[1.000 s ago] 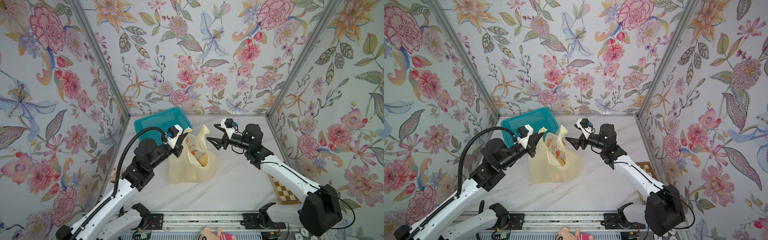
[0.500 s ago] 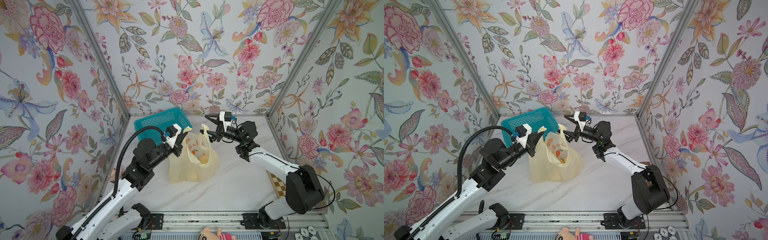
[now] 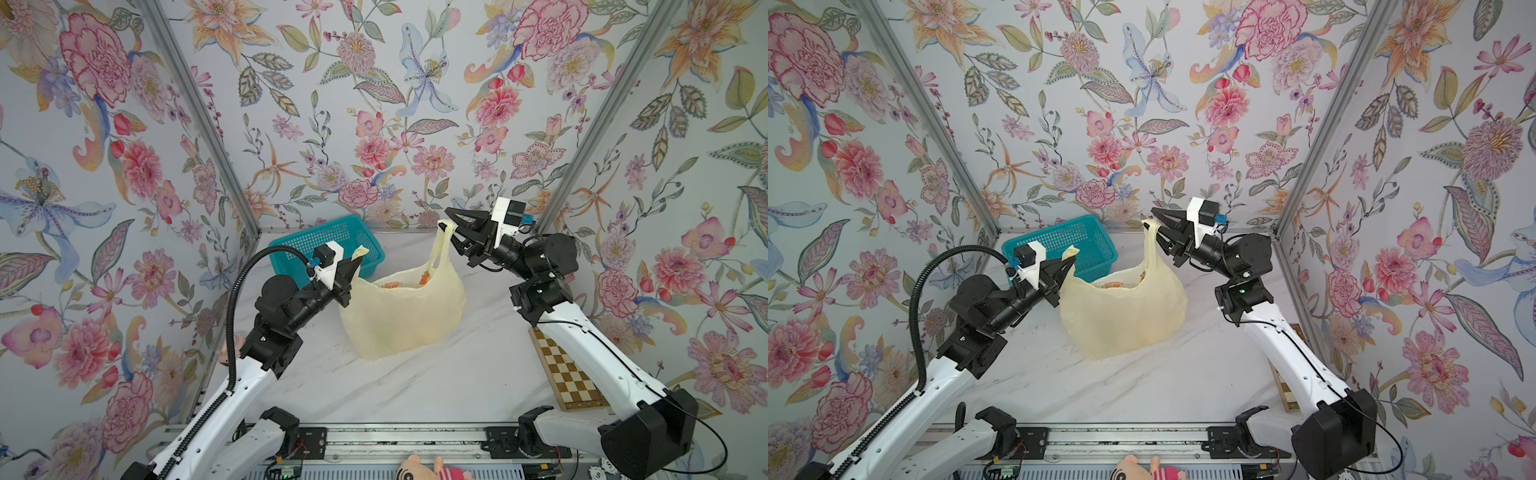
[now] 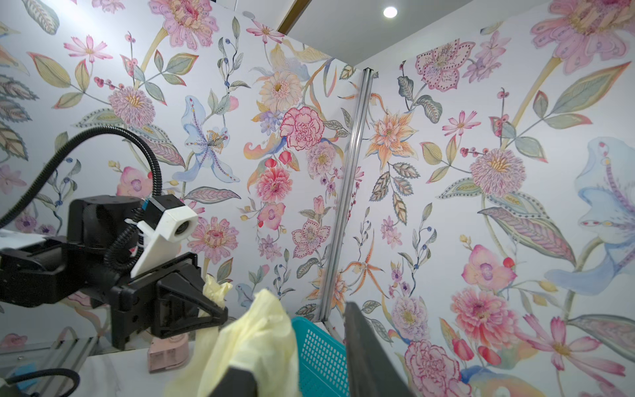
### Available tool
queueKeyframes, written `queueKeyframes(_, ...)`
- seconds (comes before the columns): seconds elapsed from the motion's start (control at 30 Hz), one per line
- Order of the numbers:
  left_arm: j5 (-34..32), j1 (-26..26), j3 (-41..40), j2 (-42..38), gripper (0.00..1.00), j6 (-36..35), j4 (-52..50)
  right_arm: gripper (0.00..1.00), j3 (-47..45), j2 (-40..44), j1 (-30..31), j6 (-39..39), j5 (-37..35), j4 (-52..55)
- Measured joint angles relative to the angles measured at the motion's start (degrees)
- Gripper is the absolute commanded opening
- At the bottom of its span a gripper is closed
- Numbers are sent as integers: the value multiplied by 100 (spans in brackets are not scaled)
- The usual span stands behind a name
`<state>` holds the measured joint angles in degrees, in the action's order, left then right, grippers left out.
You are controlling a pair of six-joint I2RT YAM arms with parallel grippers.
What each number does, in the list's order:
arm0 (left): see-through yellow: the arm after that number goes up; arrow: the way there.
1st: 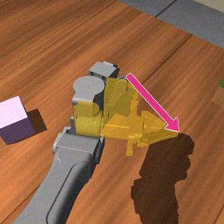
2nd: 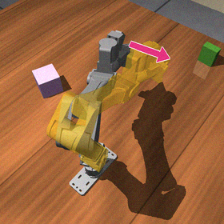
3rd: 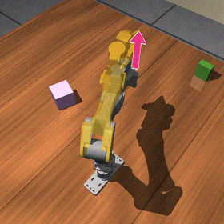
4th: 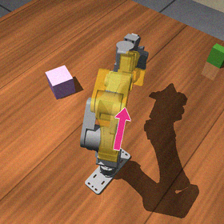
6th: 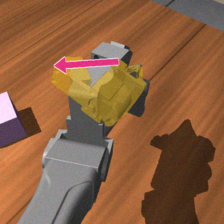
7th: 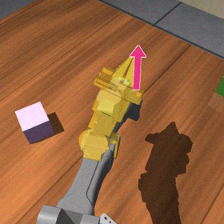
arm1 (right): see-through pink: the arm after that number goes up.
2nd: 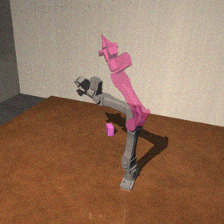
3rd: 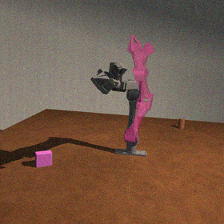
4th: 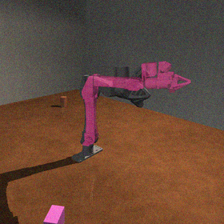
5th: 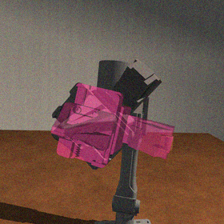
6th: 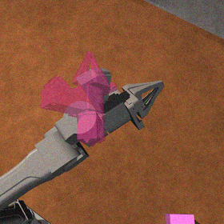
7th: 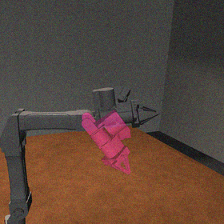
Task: Place the pears into plastic bags & tie knots
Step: Tie the plastic bag at the center of the board.
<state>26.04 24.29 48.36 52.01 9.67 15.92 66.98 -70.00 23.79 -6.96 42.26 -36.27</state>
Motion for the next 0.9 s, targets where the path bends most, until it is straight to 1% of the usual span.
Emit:
queueKeyframes(0.03, 122, -55, 0, 24, 0, 90, 131, 23, 0, 140, 0, 157, -55, 278)
queueKeyframes(0.13, 560, -142, 0, 199, 0, 433, 610, 22, -129, 503, -11, 564, -275, 933)
queueKeyframes(0.3, 1263, -144, -37, 737, 0, 1134, 1687, 22, -841, 953, -81, 970, -688, 1539)
queueKeyframes(0.4, 1480, -144, -136, 1005, 0, 1443, 2144, 24, -1207, 1027, -120, 1091, -916, 1812)
queueKeyframes(0.47, 1576, -149, -190, 1113, 0, 1530, 2308, 30, -1318, 1029, -140, 1130, -1012, 1950)
queueKeyframes(0.5, 1591, -149, -195, 1150, 0, 1547, 2350, 35, -1340, 1034, -151, 1141, -1045, 2039)
queueKeyframes(0.57, 1622, -151, -195, 1191, 0, 1545, 2391, 50, -1340, 1069, -181, 1158, -1086, 2144)
queueKeyframes(0.63, 1648, -160, -195, 1198, 0, 1541, 2409, 61, -1314, 1150, -223, 1174, -1078, 2358)
queueKeyframes(0.77, 1709, -260, -197, 1198, 0, 1539, 2435, 77, -1272, 1362, -361, 1189, -890, 2771)
queueKeyframes(0.83, 1720, -313, -197, 1198, 0, 1541, 2437, 84, -1279, 1504, -407, 1158, -643, 2896)
queueKeyframes(0.9, 1729, -341, -199, 1198, 0, 1539, 2439, 89, -1327, 1611, -411, 1080, -330, 2874)
